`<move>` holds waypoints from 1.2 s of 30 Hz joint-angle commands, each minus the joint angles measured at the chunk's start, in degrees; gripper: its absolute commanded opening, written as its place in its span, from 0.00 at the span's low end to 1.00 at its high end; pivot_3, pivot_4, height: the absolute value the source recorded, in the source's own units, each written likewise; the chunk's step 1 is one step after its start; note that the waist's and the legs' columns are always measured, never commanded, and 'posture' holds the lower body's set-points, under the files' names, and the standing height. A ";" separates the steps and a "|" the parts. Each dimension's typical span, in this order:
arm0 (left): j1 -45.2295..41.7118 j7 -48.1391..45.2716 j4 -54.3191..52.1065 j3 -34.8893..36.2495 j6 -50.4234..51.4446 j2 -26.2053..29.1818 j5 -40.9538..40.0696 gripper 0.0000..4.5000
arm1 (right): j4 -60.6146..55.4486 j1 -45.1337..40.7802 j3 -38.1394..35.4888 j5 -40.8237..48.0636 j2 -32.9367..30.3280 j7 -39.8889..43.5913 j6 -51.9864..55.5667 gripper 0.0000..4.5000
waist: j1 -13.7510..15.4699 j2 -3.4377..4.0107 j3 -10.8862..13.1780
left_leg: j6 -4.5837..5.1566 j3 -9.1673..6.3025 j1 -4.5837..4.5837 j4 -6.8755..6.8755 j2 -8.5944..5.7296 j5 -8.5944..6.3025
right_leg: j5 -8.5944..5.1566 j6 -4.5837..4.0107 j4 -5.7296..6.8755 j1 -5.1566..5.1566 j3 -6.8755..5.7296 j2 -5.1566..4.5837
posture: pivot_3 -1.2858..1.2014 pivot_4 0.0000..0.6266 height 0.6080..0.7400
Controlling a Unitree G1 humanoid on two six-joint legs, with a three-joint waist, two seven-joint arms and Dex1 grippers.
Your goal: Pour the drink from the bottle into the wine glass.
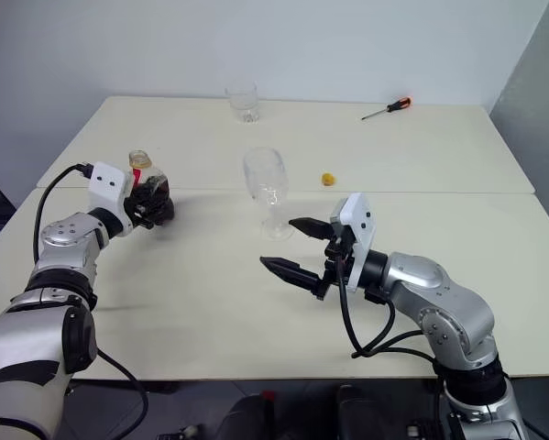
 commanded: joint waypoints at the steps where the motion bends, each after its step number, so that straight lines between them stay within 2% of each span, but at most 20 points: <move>1: -0.93 -0.71 -0.91 1.40 -0.14 0.89 -1.26 0.32 | -1.76 -0.68 -0.23 1.17 0.27 -0.05 -0.48 1.00 | 0.02 0.00 0.00 | 0.00 0.00 -0.01 0.00 0.00 0.00 | 0.00 0.00 0.00 0.00 0.00 0.00 | 0.52 0.24 1.00; 6: -1.44 -0.66 -0.92 1.12 -0.11 0.86 -0.96 0.23 | -1.75 -0.70 -0.31 1.16 0.27 -0.09 -0.50 1.00 | 0.06 0.00 0.00 | 0.00 -0.01 -0.02 0.02 -0.01 0.00 | 0.00 0.00 0.01 0.00 0.00 0.00 | 0.52 0.24 1.00; 11: -2.61 -1.40 -1.44 -0.07 -0.19 0.86 0.06 0.22 | -1.68 -1.18 -0.76 1.37 0.06 -0.05 -0.35 1.00 | 0.06 0.00 0.00 | 0.00 -0.01 -0.01 0.02 -0.01 0.00 | 0.00 0.00 0.01 0.00 0.00 0.00 | 0.52 0.24 1.00; 24: -9.61 -14.15 -6.09 -1.05 -0.30 -1.98 -1.94 0.22 | -0.06 -3.74 -1.77 1.61 -0.38 -0.03 -0.31 1.00 | 0.07 -0.04 0.01 | 0.00 -0.01 -0.05 0.07 -0.06 0.00 | 0.00 0.00 0.02 -0.01 -0.06 0.03 | 0.52 0.24 1.00; 36: -17.13 -19.12 -7.90 -9.73 -9.53 -4.61 4.58 0.22 | 6.64 -9.45 -2.20 -2.81 -4.04 3.82 -4.51 1.00 | 0.07 -0.06 0.02 | 0.00 -0.01 -0.07 0.07 -0.08 0.00 | 0.00 0.00 0.02 -0.02 -0.04 0.05 | 0.52 0.24 1.00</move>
